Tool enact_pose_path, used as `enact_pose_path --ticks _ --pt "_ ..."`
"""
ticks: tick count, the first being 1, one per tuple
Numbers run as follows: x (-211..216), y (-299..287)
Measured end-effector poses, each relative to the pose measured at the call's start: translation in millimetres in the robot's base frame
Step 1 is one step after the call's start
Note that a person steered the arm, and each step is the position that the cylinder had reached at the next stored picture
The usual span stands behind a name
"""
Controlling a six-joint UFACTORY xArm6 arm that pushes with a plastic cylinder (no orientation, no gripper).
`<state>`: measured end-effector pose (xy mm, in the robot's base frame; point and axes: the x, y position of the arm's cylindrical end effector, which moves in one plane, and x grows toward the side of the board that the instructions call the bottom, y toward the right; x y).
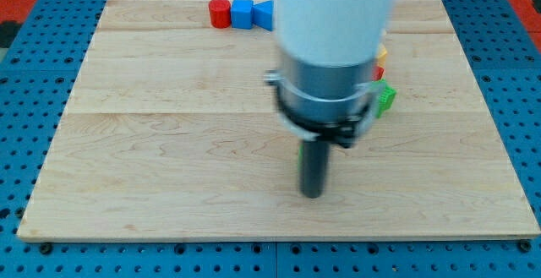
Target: Move the green circle near to the green star
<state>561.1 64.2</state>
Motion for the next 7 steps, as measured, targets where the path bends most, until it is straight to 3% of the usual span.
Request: enact_pose_path --ticks 1,2,3,5,6,7 --pt "-22 5" --pt "0 -31" --pt "-30 -58" --pt "-55 29" --pt "-13 12" --pt "-24 -35"
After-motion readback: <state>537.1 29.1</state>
